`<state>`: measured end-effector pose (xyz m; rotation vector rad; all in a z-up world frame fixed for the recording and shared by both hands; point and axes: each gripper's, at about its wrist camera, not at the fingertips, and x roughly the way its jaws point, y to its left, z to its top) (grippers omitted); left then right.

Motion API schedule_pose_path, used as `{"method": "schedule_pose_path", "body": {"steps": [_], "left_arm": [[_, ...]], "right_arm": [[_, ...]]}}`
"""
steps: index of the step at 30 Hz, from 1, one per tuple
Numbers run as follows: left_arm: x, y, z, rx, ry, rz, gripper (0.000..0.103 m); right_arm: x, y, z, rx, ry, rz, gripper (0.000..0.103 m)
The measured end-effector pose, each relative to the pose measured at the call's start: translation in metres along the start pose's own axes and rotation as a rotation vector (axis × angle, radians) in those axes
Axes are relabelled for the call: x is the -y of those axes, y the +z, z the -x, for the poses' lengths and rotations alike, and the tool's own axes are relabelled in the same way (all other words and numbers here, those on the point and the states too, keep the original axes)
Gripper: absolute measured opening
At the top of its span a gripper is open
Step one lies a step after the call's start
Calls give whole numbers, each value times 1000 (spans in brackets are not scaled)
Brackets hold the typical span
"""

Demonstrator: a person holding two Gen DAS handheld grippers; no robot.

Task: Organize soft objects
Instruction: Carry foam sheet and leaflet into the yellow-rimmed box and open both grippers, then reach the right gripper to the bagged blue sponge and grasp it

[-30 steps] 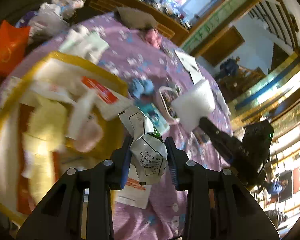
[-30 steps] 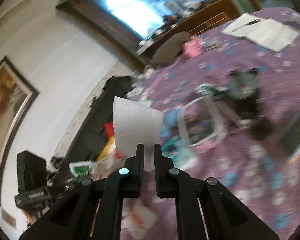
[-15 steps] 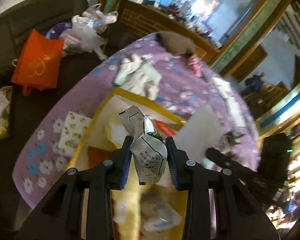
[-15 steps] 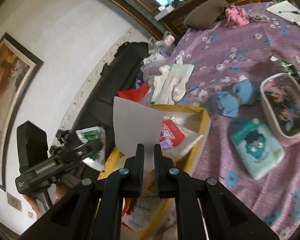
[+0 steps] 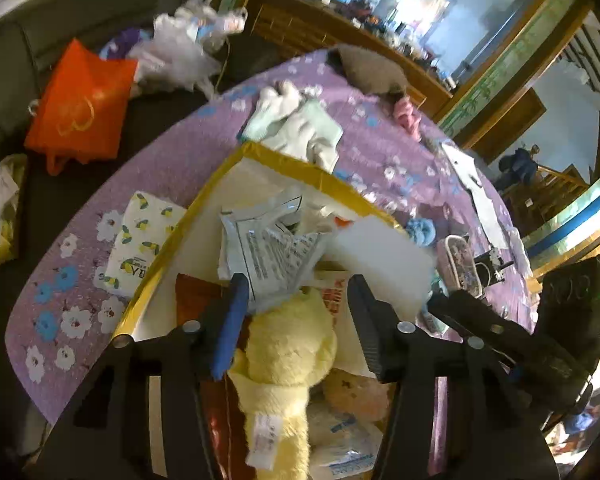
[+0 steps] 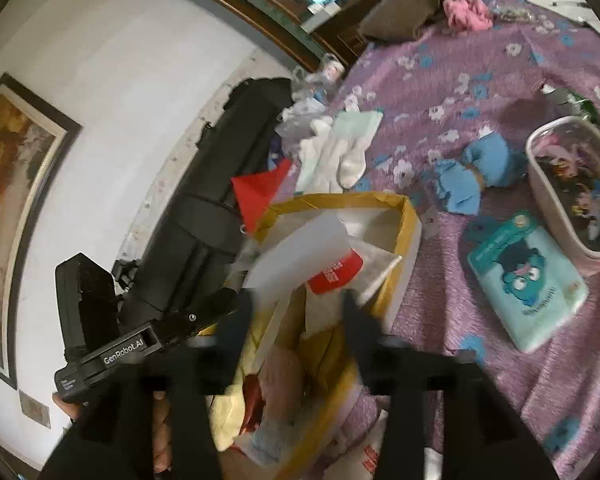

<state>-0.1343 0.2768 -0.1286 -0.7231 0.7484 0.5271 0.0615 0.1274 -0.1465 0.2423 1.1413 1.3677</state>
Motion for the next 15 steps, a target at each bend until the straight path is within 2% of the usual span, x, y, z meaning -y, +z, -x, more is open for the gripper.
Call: {"method": "schedule_pose_path", "body": {"steps": [6, 9, 12, 15], "left_arm": [[8, -20, 6, 39, 78, 4, 55], [5, -30, 7, 34, 62, 35, 55], [9, -36, 21, 92, 71, 44, 55], [29, -40, 43, 172, 82, -7, 55]], "right_arm": [[9, -12, 33, -14, 7, 68, 55], [28, -15, 54, 0, -16, 56, 55], [53, -13, 77, 29, -54, 35, 55], [76, -13, 98, 77, -91, 33, 55]]}}
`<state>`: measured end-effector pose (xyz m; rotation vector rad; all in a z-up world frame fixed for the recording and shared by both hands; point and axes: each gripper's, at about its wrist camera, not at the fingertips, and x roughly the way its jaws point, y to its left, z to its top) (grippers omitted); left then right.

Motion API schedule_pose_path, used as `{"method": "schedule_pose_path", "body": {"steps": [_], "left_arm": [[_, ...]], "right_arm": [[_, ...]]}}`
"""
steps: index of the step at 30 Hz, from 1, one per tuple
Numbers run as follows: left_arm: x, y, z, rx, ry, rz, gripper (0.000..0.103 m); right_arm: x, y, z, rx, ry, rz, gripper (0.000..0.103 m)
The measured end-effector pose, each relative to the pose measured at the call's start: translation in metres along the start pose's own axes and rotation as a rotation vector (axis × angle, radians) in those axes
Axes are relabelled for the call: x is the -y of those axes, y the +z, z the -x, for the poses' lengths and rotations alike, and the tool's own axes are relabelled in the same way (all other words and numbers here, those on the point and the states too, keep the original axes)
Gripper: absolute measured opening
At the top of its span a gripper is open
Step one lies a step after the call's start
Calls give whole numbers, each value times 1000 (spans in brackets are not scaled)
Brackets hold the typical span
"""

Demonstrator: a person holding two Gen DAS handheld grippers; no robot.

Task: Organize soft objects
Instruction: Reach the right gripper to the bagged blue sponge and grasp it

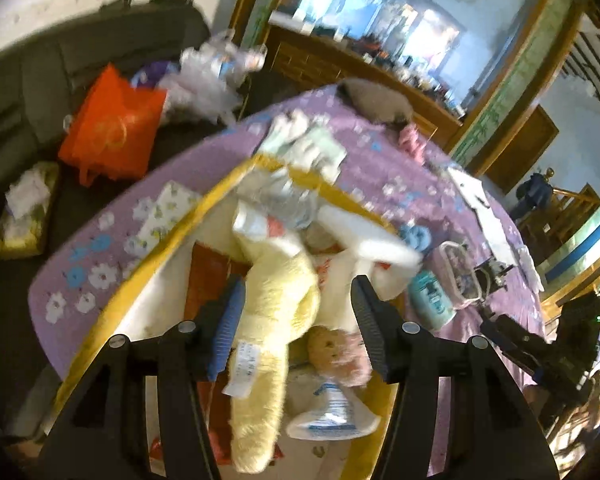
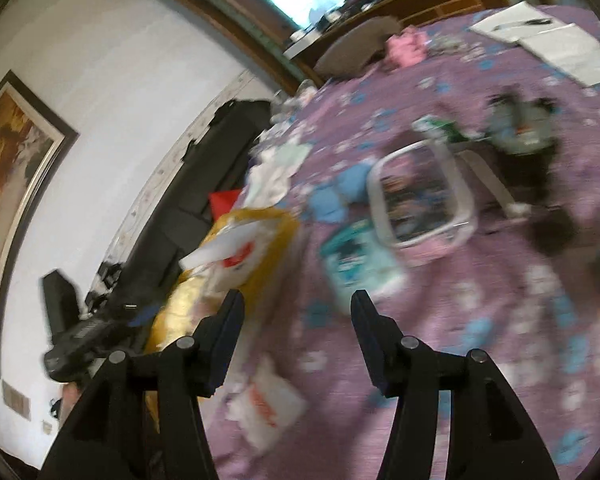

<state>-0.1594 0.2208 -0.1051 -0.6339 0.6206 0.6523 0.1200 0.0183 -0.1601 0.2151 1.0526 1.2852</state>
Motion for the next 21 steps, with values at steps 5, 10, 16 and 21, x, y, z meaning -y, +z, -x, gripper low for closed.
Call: {"method": "schedule_pose_path", "body": {"steps": [5, 10, 16, 21], "left_arm": [[39, -8, 15, 50, -63, -107, 55], [76, -26, 2, -50, -125, -177, 55], [104, -47, -13, -127, -131, -235, 55], [108, -55, -19, -157, -125, -237, 55]], "right_arm": [[21, -2, 0, 39, -164, -49, 55], [31, -3, -2, 40, -278, -74, 55], [43, -6, -7, -2, -301, -109, 55], [45, -6, -6, 4, -287, -126, 56]]}}
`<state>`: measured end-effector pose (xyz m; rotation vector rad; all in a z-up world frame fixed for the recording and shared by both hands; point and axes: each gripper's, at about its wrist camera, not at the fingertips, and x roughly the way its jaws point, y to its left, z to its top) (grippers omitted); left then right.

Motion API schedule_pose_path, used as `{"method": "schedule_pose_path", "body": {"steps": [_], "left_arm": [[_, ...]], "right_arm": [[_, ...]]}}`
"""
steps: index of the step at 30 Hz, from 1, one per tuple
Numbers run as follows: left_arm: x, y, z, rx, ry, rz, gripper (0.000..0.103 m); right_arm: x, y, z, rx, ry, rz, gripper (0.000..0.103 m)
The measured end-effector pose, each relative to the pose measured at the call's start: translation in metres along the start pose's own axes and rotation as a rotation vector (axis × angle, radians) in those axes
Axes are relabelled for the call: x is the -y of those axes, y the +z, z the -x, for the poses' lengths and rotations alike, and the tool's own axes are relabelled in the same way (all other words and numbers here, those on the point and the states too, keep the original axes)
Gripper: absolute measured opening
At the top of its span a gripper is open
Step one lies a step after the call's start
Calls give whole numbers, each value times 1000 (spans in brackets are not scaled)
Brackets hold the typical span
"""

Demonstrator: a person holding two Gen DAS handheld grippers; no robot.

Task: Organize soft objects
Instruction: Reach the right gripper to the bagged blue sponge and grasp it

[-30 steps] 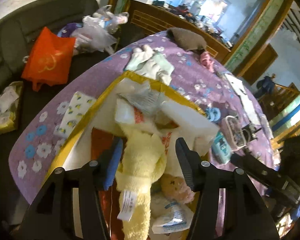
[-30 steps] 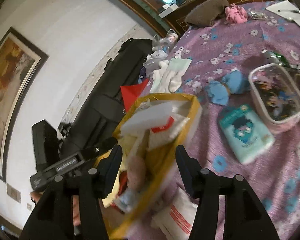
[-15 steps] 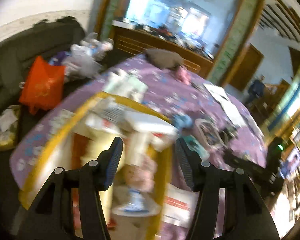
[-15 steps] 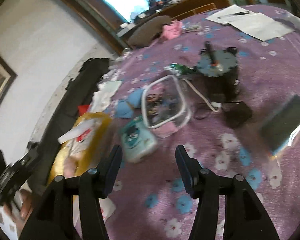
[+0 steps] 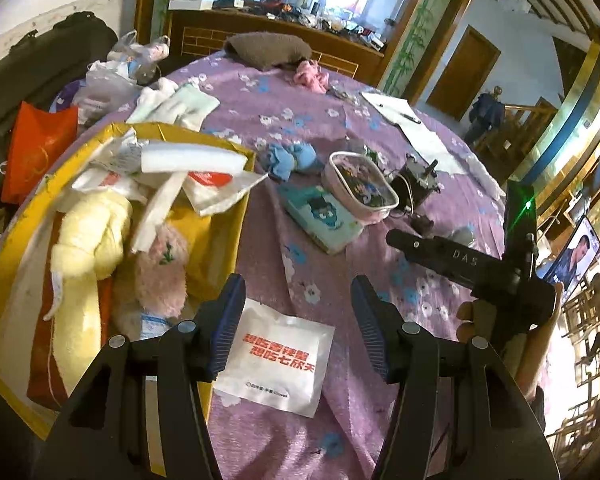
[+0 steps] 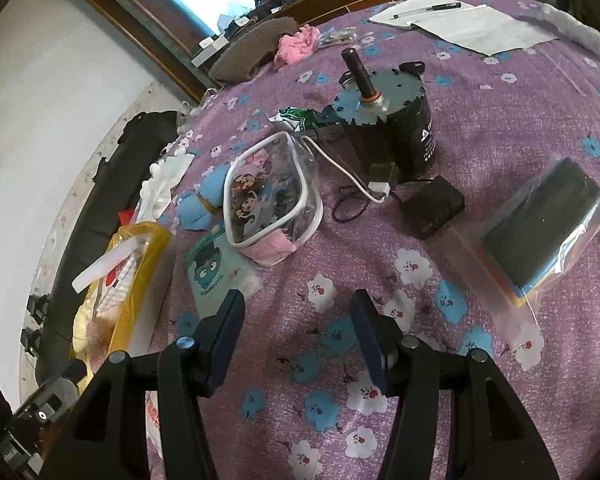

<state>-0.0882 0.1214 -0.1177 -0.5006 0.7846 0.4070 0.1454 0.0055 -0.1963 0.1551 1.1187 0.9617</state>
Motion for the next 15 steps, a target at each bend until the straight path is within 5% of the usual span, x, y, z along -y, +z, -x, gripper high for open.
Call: {"method": "schedule_pose_path", "body": {"steps": [3, 10, 15], "left_arm": [[2, -1, -3, -10, 3, -2, 55], [1, -5, -9, -38, -3, 9, 55], [2, -5, -13, -56, -10, 10, 55]], "right_arm": [[5, 1, -1, 1, 44, -21, 64], [3, 0, 3, 0, 58, -22, 65], [5, 3, 24, 77, 142, -37, 65]]}}
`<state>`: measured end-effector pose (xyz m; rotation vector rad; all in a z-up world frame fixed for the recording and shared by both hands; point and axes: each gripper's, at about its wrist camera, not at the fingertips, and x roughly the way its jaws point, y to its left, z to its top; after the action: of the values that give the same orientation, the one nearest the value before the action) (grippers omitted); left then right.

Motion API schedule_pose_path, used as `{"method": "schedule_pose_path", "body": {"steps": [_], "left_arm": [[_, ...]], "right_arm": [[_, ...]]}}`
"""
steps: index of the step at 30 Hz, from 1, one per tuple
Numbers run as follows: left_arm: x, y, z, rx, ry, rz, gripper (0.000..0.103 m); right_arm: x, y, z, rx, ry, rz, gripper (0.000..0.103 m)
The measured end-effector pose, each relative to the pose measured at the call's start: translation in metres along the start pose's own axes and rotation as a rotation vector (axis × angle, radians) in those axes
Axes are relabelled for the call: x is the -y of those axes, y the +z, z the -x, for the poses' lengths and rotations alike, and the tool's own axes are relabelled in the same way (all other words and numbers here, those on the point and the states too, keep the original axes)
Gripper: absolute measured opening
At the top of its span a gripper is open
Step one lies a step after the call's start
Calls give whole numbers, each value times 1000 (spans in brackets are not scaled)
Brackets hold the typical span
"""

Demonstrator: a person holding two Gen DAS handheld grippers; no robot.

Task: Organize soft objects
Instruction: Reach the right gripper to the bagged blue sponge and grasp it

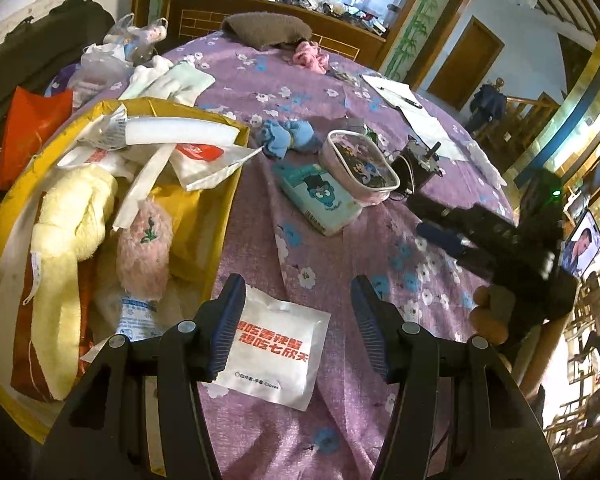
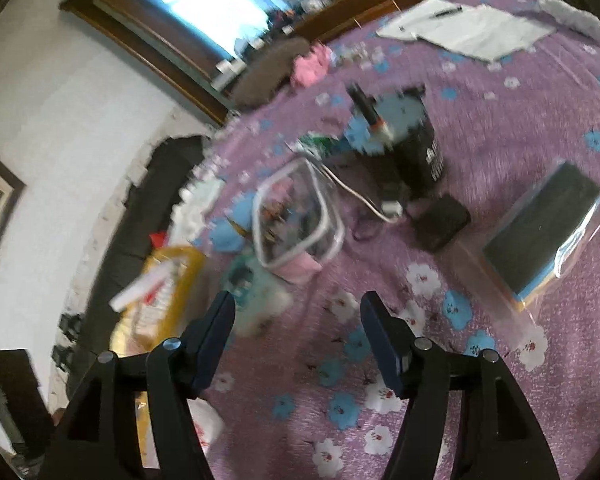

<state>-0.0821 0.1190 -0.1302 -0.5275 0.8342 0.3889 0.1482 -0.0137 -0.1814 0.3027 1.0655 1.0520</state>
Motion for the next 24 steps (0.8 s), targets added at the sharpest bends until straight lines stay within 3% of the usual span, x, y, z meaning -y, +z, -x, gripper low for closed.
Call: {"method": "schedule_pose_path", "body": {"steps": [3, 7, 12, 16, 20, 24], "left_arm": [[-1, 1, -2, -3, 1, -7, 55], [-3, 2, -6, -8, 3, 1, 55], [0, 1, -14, -24, -8, 2, 55], [2, -1, -16, -32, -10, -7, 55], [2, -2, -16, -33, -16, -10, 55], [1, -1, -17, -37, -16, -2, 55]], "right_arm": [[-5, 3, 10, 11, 14, 9, 65], [-17, 16, 28, 24, -32, 49, 65], [-6, 48, 57, 104, -196, 65, 66], [28, 59, 54, 123, -324, -13, 66], [49, 50, 44, 114, -463, -86, 66], [36, 34, 57, 169, -530, -76, 66]]}}
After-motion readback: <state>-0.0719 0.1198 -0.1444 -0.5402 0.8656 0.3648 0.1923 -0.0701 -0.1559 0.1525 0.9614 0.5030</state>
